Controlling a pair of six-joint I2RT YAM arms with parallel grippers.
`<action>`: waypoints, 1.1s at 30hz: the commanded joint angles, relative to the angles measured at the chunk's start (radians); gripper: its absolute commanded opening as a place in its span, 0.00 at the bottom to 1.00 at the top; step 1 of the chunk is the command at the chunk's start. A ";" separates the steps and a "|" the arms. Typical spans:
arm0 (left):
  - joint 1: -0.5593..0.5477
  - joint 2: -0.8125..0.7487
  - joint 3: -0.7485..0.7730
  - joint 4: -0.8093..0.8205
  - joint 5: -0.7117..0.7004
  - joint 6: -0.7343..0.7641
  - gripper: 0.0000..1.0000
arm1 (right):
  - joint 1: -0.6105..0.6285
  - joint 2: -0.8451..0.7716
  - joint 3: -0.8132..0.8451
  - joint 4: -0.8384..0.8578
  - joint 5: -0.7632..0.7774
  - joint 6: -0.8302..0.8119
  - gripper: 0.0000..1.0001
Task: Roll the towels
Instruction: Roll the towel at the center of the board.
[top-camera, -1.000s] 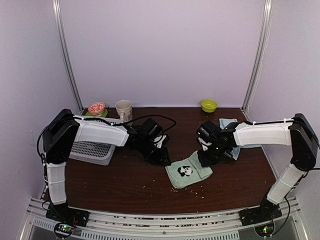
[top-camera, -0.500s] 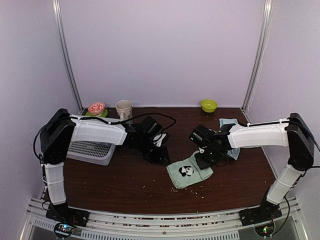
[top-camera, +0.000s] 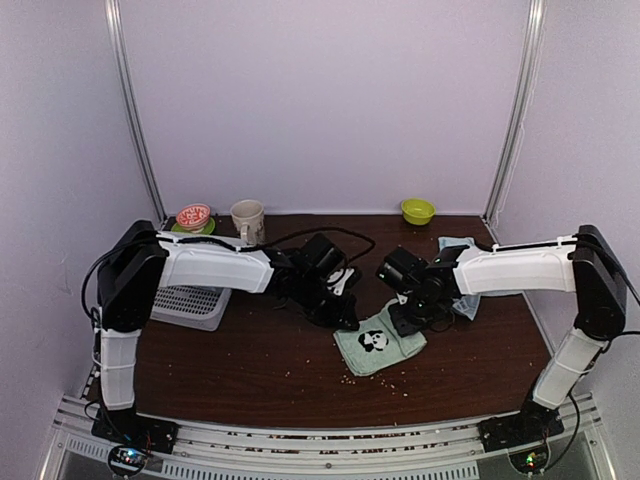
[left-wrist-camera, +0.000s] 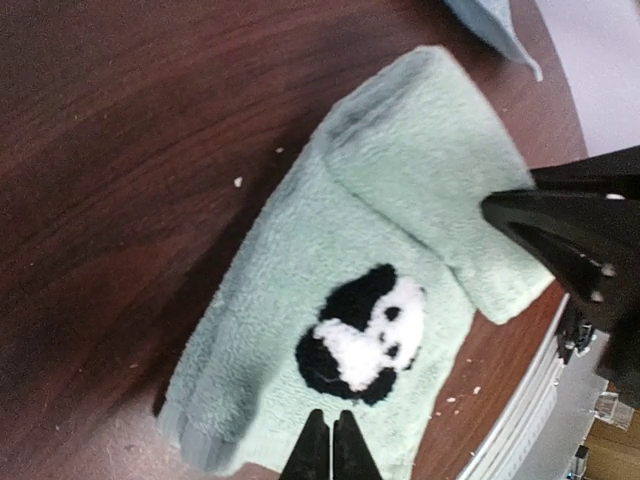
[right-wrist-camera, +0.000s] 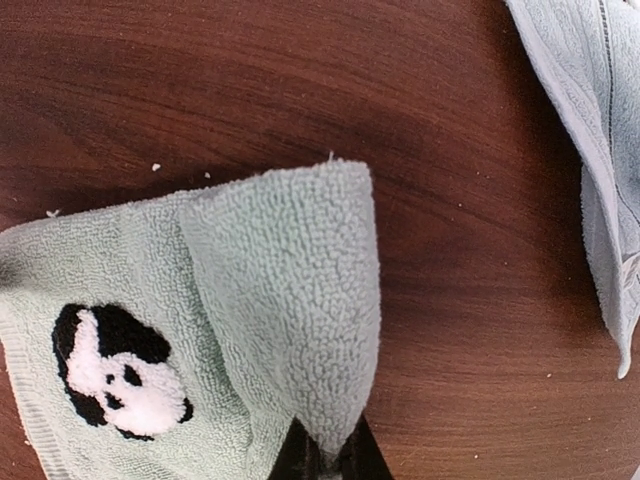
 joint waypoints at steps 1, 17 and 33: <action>0.006 0.082 0.031 -0.003 -0.019 -0.024 0.01 | 0.009 0.015 0.028 -0.002 0.036 0.027 0.00; 0.015 0.130 -0.002 0.057 0.036 -0.080 0.00 | 0.128 0.097 0.100 -0.028 0.181 0.080 0.00; 0.021 0.108 -0.040 0.072 0.033 -0.089 0.00 | 0.145 0.051 0.016 0.148 -0.042 0.085 0.28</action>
